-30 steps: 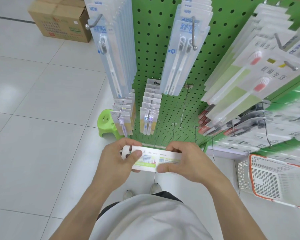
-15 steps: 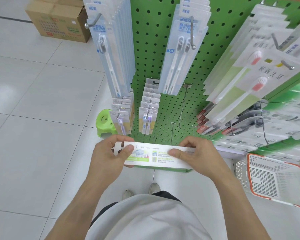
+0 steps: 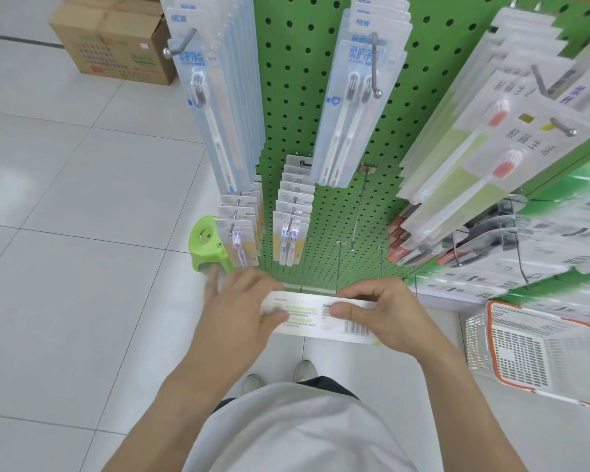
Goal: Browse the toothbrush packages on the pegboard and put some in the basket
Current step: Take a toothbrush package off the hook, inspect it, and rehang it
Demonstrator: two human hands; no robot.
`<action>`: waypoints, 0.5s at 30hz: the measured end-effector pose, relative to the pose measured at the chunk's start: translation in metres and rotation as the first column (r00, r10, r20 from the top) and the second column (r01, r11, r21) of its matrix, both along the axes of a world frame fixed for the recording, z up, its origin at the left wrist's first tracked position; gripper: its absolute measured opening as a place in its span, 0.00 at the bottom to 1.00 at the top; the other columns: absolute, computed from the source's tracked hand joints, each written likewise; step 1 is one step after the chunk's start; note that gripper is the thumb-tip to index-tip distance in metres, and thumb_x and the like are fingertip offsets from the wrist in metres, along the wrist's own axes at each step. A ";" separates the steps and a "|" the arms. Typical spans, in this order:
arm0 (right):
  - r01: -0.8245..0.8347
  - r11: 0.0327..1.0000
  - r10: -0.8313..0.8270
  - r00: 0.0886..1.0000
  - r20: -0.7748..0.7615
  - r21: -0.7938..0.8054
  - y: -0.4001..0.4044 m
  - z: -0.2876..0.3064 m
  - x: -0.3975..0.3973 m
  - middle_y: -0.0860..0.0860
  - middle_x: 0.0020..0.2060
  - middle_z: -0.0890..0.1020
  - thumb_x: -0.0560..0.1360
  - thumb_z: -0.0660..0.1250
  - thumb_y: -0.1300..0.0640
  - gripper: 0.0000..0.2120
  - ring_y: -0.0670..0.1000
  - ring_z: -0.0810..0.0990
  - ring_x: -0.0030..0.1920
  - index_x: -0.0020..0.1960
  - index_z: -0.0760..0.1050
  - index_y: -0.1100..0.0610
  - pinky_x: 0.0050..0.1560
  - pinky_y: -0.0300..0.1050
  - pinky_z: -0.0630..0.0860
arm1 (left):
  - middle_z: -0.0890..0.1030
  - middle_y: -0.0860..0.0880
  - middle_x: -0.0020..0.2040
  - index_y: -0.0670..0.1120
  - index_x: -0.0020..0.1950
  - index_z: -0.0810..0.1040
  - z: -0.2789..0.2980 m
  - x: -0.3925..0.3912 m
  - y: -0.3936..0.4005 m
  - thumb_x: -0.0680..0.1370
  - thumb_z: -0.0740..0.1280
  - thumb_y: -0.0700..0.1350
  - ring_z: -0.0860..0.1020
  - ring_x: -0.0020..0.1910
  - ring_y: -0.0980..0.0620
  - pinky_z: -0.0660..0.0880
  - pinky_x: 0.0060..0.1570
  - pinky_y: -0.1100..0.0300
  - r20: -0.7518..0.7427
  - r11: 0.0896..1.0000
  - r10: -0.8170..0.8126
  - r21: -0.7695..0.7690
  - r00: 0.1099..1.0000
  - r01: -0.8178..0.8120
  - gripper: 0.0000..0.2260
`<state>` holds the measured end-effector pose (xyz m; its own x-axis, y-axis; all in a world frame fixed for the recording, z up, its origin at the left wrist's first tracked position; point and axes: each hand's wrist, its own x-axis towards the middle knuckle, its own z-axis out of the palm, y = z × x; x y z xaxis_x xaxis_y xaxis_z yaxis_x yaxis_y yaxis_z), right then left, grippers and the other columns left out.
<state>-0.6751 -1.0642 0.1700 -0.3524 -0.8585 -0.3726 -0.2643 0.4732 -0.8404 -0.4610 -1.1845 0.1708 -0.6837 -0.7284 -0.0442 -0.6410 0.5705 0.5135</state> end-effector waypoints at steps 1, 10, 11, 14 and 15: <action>0.007 1.000 -0.006 1.000 0.017 -0.027 -0.001 0.001 0.000 0.44 0.41 0.87 0.65 0.75 0.39 0.12 0.51 0.85 0.43 0.42 0.87 0.45 0.46 0.51 0.80 | 0.81 0.56 0.53 0.52 0.54 0.81 0.003 -0.002 0.000 0.75 0.73 0.52 0.77 0.57 0.53 0.51 0.74 0.51 0.026 0.999 -0.011 0.044 1.000 0.009 0.10; 0.159 0.974 -0.072 0.894 0.442 -0.162 0.005 0.002 -0.003 0.56 0.45 0.88 0.75 0.67 0.57 0.13 0.48 0.86 0.43 0.55 0.82 0.64 0.43 0.38 0.79 | 0.79 0.63 0.49 0.56 0.55 0.80 0.010 0.004 -0.007 0.78 0.72 0.45 0.76 0.47 0.61 0.67 0.45 0.77 -0.007 0.961 0.021 0.275 1.000 -0.018 0.08; 0.162 0.974 -0.075 0.890 0.449 -0.158 0.003 0.002 0.002 0.55 0.42 0.88 0.76 0.67 0.59 0.11 0.47 0.85 0.40 0.53 0.82 0.64 0.41 0.37 0.79 | 0.80 0.63 0.48 0.58 0.54 0.79 0.012 0.002 -0.004 0.77 0.72 0.46 0.77 0.47 0.62 0.68 0.45 0.76 -0.029 0.946 -0.007 0.323 1.000 0.016 0.09; 0.215 0.967 -0.142 0.901 0.410 -0.138 -0.001 -0.007 0.015 0.56 0.35 0.86 0.78 0.69 0.60 0.06 0.47 0.81 0.33 0.46 0.84 0.61 0.36 0.40 0.75 | 0.81 0.61 0.41 0.56 0.53 0.81 0.016 -0.009 0.008 0.74 0.76 0.47 0.77 0.40 0.63 0.71 0.40 0.69 -0.064 0.887 -0.100 0.446 0.993 0.119 0.10; 0.230 0.964 -0.158 0.901 0.403 -0.134 -0.002 -0.009 0.018 0.60 0.36 0.86 0.77 0.70 0.58 0.06 0.50 0.81 0.34 0.45 0.85 0.58 0.37 0.42 0.75 | 0.80 0.59 0.38 0.55 0.51 0.81 0.016 -0.012 0.011 0.73 0.77 0.48 0.75 0.35 0.62 0.69 0.36 0.68 -0.077 0.868 -0.097 0.481 0.992 0.122 0.09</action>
